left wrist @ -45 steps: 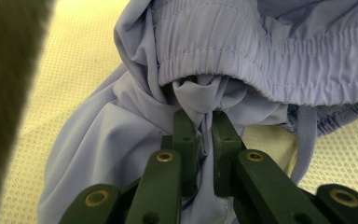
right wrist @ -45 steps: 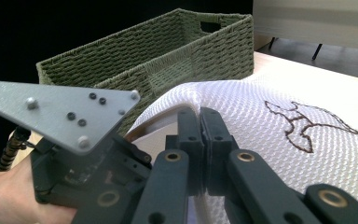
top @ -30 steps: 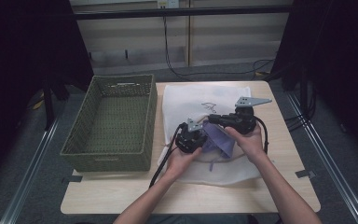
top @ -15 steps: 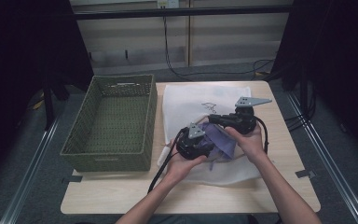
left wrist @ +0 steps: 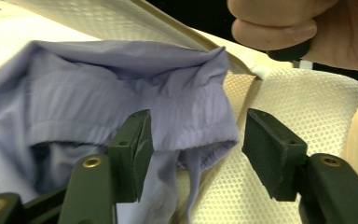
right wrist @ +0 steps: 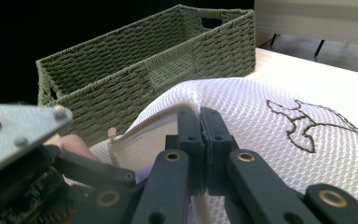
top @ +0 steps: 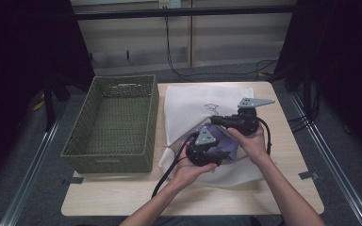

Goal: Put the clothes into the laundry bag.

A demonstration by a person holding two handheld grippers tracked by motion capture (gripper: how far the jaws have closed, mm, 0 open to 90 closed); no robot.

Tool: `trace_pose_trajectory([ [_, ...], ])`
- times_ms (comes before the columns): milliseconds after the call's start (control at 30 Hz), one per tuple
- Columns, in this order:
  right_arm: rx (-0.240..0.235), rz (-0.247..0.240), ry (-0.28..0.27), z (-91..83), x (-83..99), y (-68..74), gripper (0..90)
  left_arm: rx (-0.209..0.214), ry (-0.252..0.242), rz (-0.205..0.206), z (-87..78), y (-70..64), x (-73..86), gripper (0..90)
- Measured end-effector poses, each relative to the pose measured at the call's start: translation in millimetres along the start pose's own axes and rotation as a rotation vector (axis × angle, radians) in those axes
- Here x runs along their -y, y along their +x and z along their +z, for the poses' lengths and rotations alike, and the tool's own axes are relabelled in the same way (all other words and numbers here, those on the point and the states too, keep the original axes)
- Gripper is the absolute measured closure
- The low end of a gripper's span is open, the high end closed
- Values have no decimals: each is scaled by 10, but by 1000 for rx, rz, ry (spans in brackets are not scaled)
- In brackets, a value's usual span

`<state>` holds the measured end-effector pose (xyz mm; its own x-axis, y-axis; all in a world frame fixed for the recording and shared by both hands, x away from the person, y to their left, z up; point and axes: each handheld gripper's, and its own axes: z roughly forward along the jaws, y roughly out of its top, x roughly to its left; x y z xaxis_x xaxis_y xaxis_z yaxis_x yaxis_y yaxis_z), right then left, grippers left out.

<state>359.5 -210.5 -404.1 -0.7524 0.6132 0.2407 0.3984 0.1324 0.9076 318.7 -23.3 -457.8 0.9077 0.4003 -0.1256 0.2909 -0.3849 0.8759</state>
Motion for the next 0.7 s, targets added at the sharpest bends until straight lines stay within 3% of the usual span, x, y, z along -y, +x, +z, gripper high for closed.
trace_pose_trajectory([
  [100, -2, 0, -1, -1, -2, 1, 888, 3, 14, 23, 91, -16, 6, 392],
  [133, -1, 0, -1, -2, -1, 2, 888, -31, 26, 38, 120, -18, 9, 397],
  [167, -1, 1, -1, -2, 0, 1, 888, -27, 28, 43, 151, -6, 9, 393],
  [233, -3, 1, -1, -2, -1, 1, 888, -22, 38, 35, 196, 14, 1, 427],
  [267, -2, 3, -1, -3, -1, 0, 888, -6, 47, 38, 210, 19, -3, 491],
  [367, 0, 1, 0, -5, 1, 0, 887, -49, 95, 75, 239, 33, 15, 806],
  [400, -1, 3, 0, -6, 3, 1, 888, -78, 112, 74, 235, 52, 22, 840],
  [500, 0, 0, 1, -11, 3, 2, 888, -112, 104, 39, 176, 107, 30, 854],
  [567, 1, 2, 0, -14, 6, -3, 888, -121, 107, 31, 136, 146, 30, 856],
  [600, 1, 1, 0, -15, 8, -5, 888, -147, 120, 39, 111, 161, 32, 857],
  [667, 2, 3, 0, -18, 7, -1, 888, -147, 126, 22, 73, 201, 47, 857],
  [700, 3, 1, 0, -18, 5, 0, 888, -171, 133, 18, 49, 222, 64, 857],
])
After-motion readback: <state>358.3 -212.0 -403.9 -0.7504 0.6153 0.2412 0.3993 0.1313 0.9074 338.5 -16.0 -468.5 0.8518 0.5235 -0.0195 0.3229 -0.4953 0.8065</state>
